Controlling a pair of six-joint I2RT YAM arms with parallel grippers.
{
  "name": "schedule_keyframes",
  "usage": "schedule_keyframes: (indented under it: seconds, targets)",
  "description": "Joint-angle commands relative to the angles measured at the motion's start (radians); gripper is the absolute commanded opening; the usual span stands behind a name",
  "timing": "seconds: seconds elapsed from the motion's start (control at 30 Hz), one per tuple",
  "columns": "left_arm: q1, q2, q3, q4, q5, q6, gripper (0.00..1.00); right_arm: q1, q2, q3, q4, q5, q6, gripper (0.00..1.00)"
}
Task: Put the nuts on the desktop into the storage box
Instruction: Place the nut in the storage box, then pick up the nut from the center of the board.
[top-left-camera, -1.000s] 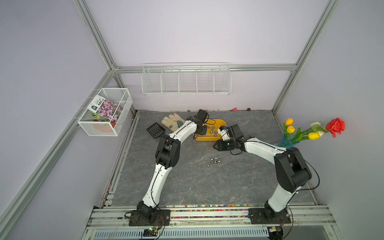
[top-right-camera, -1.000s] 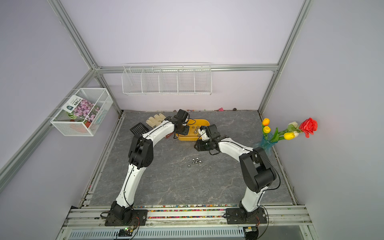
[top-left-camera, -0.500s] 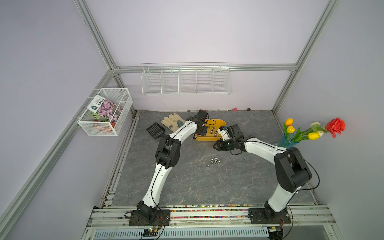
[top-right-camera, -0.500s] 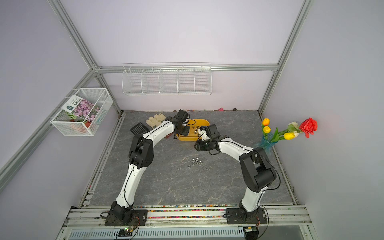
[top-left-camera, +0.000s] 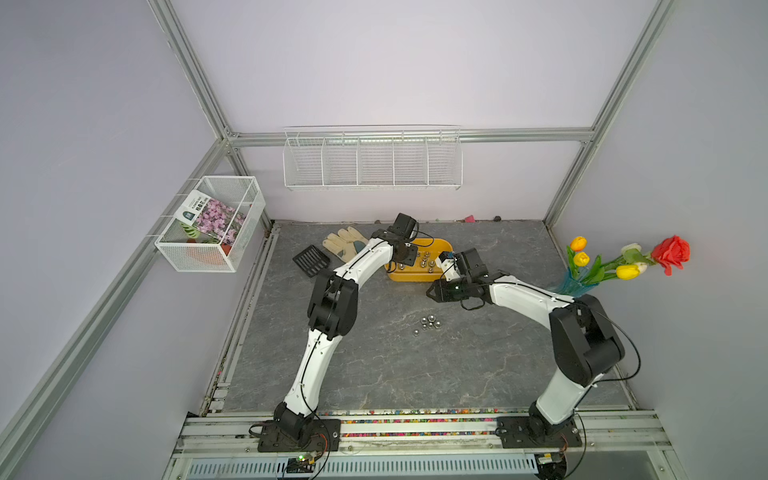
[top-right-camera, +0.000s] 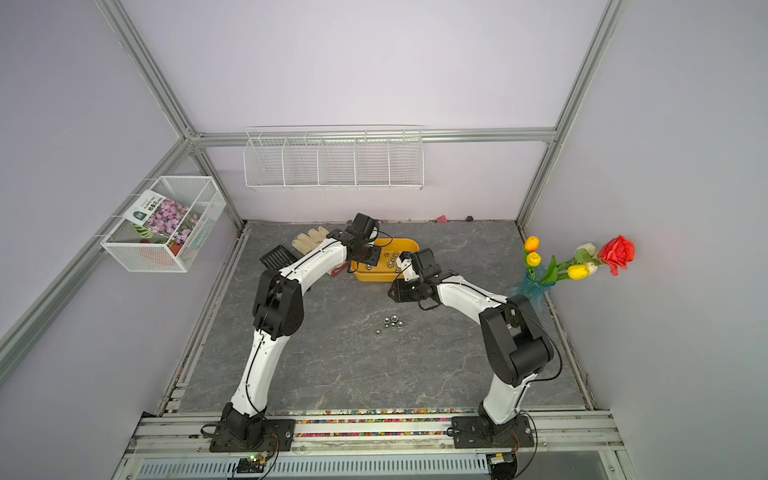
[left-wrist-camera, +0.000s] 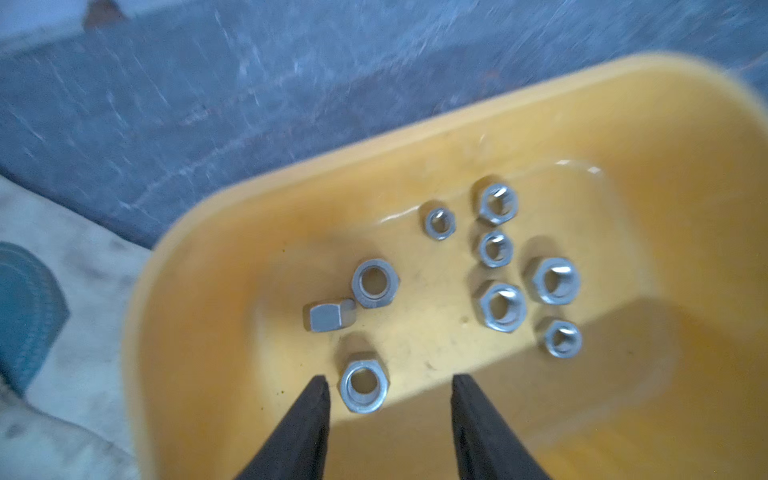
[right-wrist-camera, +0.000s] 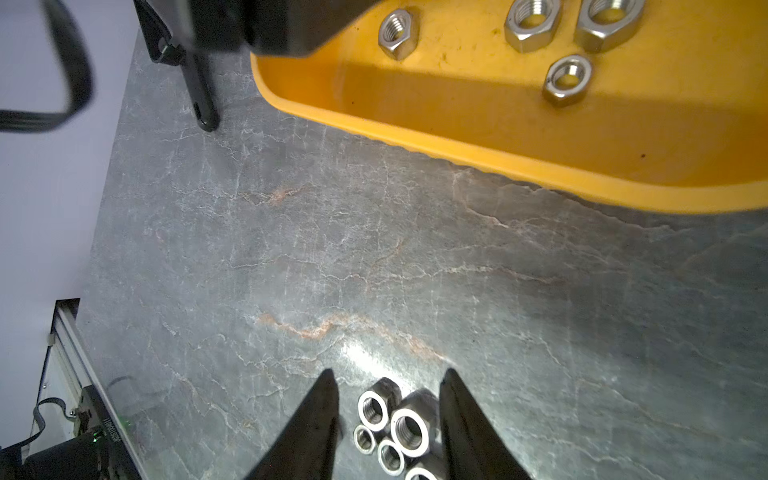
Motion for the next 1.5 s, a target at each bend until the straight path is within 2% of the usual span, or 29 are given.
schedule_keyframes:
  seconds: [0.0, 0.27, 0.4, 0.57, 0.83, 1.03, 1.23, 1.47]
  targets:
    - [-0.039, -0.162, 0.000, 0.068, -0.017, 0.049, 0.54, 0.012, -0.070, -0.015, -0.043, 0.026, -0.016, 0.43]
    - [-0.090, -0.373, -0.135, 0.065, -0.049, 0.046, 0.57, 0.081, -0.175, -0.059, -0.164, 0.159, -0.059, 0.43]
    - [-0.107, -0.529, -0.334, 0.137, -0.037, 0.018, 0.58, 0.119, -0.227, -0.093, -0.239, 0.246, -0.065, 0.43]
    - [-0.113, -0.735, -0.610, 0.257, 0.056, -0.002, 0.60, 0.150, -0.249, -0.142, -0.311, 0.314, -0.068, 0.43]
    - [-0.148, -0.955, -1.001, 0.388, 0.172, -0.032, 0.64, 0.189, -0.152, -0.189, -0.282, 0.328, -0.073, 0.43]
    - [-0.200, -1.067, -1.215, 0.470, 0.205, -0.056, 0.65, 0.225, -0.043, -0.143, -0.284, 0.371, -0.090, 0.44]
    - [-0.234, -1.158, -1.347, 0.532, 0.194, -0.067, 0.65, 0.227, 0.035, -0.105, -0.273, 0.406, -0.086, 0.43]
    - [-0.241, -1.207, -1.433, 0.568, 0.195, -0.064, 0.66, 0.229, 0.090, -0.067, -0.265, 0.424, -0.085, 0.43]
